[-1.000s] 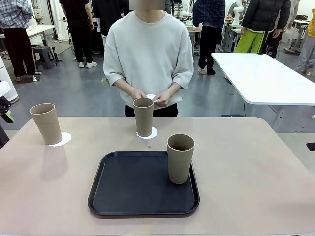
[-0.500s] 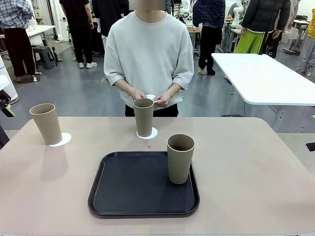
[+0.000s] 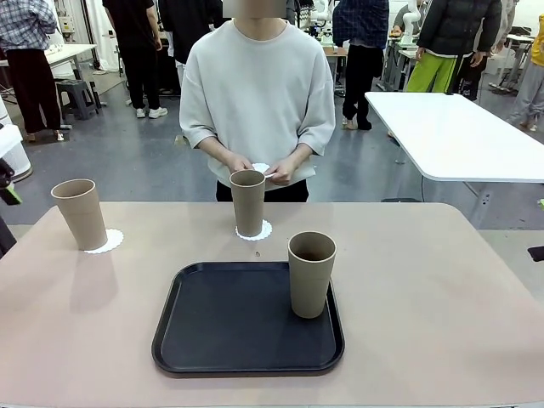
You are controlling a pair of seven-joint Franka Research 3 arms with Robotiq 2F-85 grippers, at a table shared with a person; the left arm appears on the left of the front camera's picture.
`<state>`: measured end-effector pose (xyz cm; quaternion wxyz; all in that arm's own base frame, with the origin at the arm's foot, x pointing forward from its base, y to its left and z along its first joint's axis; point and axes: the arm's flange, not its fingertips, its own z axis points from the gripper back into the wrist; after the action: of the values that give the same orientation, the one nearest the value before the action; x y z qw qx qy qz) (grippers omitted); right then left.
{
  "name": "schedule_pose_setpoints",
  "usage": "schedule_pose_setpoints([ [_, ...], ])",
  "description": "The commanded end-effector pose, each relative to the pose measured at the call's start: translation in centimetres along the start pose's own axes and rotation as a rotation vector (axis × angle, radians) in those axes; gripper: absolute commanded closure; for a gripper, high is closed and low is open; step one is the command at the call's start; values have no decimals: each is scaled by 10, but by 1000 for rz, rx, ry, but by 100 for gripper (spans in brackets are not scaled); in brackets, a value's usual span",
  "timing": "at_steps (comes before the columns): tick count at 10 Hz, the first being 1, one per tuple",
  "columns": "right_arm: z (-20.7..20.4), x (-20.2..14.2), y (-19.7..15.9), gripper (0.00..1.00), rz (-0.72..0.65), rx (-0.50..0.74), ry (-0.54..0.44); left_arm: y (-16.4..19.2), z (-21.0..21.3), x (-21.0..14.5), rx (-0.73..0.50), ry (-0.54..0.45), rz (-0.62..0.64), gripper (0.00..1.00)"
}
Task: Place coasters on the table and set cups on them.
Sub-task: Take one Reusable plastic cup from the Flat Tray and place it on a coaster set by the human.
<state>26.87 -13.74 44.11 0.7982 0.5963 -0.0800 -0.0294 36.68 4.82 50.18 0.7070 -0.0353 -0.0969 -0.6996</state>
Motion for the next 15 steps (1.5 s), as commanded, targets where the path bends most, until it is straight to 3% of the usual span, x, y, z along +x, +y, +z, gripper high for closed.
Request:
schedule_pose_setpoints([
  [1, 0, 0, 0, 0, 0, 9, -4, -15, 4, 25, -202, 5, 416, 0],
  [3, 0, 0, 0, 0, 0, 9, -4, -35, 7, 41, -465, 92, 605, 0],
  [4, 0, 0, 0, 0, 0, 9, -4, -35, 9, 41, -452, 66, 649, 0],
  [5, 0, 0, 0, 0, 0, 9, -4, -35, 8, 44, -402, -20, 695, 0],
  [6, 0, 0, 0, 0, 0, 9, -4, -41, -4, 34, -365, 149, 547, 0],
  [8, 0, 0, 0, 0, 0, 9, -4, -41, -4, 34, -365, 149, 547, 0],
  [9, 0, 0, 0, 0, 0, 9, -4, -44, 0, 39, -410, 127, 608, 0],
  [10, 0, 0, 0, 0, 0, 9, -4, -37, 1, 27, -401, -27, 753, 0],
  [12, 0, 0, 0, 0, 0, 9, -4, -27, 13, -10, -577, -404, 798, 0],
  [15, 0, 0, 0, 0, 0, 9, -4, -32, -8, -89, -678, -738, 872, 0],
])
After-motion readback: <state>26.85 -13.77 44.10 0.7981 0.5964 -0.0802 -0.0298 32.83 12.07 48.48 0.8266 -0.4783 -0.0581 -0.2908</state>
